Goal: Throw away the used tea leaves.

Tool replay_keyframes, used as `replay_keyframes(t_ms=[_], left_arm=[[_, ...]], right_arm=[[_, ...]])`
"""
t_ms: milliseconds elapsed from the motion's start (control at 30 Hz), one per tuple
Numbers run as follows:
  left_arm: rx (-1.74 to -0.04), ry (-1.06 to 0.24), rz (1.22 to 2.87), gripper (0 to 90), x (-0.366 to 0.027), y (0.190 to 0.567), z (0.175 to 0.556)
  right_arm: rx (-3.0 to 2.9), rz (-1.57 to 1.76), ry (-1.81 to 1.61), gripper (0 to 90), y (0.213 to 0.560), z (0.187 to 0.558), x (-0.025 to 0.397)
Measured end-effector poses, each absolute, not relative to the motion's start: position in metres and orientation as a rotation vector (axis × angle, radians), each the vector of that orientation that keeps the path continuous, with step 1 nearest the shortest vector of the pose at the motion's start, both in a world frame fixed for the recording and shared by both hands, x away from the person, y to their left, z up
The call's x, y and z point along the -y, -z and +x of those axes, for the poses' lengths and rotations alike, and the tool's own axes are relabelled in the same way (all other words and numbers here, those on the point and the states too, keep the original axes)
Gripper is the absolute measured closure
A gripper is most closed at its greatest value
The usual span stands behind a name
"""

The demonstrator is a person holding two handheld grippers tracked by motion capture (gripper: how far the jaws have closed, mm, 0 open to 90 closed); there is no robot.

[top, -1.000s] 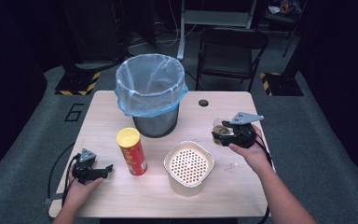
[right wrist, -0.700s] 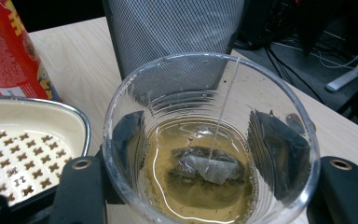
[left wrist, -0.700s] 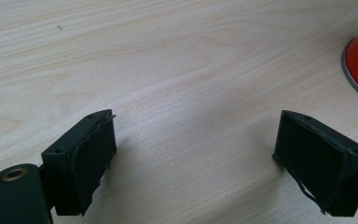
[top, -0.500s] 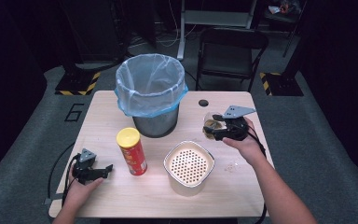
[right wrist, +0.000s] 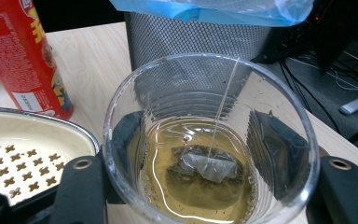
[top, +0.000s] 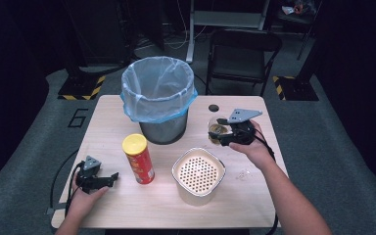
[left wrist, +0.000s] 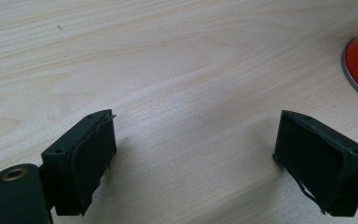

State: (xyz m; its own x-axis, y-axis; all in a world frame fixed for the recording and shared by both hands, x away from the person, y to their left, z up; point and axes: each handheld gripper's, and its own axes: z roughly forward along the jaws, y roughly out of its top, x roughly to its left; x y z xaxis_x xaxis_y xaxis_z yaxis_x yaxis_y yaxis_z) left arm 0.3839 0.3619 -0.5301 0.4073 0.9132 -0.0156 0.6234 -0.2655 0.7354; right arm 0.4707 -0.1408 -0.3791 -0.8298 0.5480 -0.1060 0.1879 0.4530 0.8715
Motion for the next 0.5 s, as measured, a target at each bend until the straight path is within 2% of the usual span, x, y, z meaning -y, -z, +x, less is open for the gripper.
replay_keyframes(t_ms=[500], left_arm=[[-1.304,-0.554,1.994,12.2,-0.362,0.530,0.384]], right_arm=[[-2.300,0.296,-1.260,37.6,0.383,0.470,0.121]])
